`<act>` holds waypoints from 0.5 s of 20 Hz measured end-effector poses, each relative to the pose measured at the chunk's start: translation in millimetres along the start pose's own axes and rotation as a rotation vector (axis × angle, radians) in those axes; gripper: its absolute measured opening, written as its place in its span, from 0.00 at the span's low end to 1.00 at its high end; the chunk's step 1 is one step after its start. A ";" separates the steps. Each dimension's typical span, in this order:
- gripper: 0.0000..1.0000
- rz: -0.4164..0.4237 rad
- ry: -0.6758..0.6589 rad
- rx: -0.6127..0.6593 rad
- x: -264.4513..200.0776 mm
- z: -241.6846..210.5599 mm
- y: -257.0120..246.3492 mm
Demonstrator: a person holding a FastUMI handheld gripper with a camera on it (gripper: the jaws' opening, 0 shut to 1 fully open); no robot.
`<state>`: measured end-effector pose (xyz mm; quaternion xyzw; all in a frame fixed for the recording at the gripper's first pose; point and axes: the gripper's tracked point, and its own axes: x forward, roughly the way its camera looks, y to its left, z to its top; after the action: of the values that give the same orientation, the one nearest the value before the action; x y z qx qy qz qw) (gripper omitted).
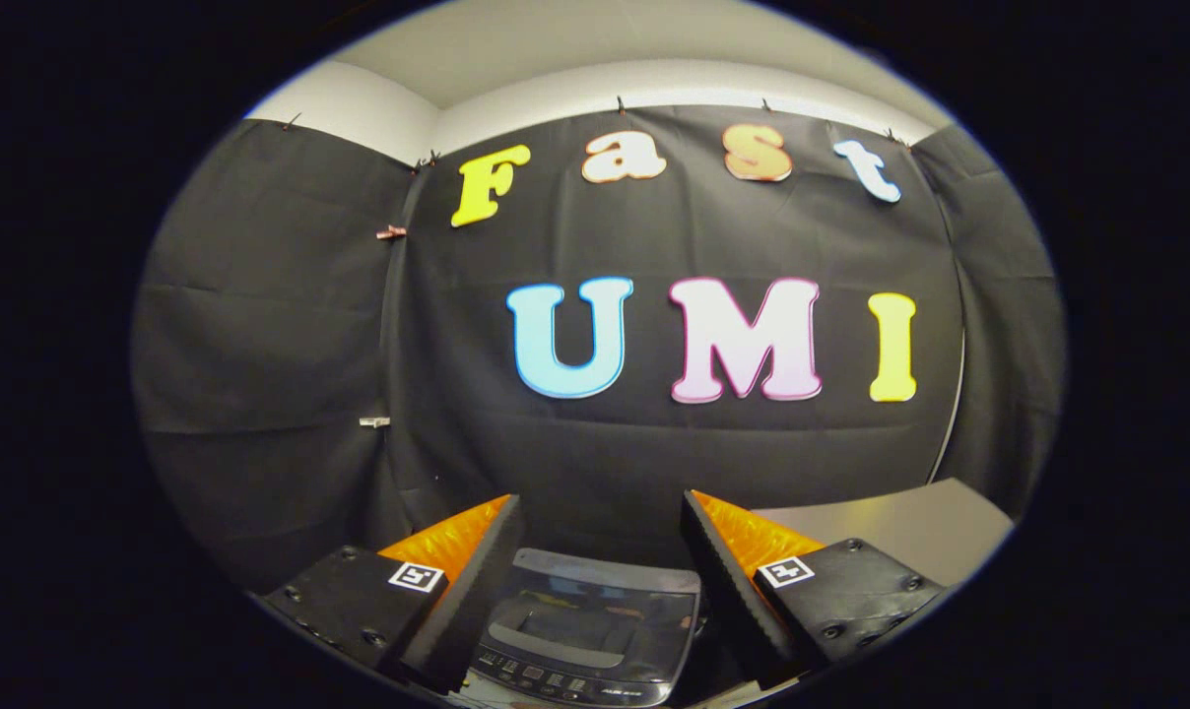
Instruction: Put the clothes into the washing machine and then close the washing machine lid.
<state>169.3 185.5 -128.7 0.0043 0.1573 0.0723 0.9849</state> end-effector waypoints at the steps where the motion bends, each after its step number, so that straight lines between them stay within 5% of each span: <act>1: 1.00 -0.019 -0.022 -0.015 -13.7 9.0 -10.0; 10: 0.99 -0.130 -0.110 -0.091 -105.7 35.4 -84.0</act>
<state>92.8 87.6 -65.0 -0.0466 0.0995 0.0151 0.9938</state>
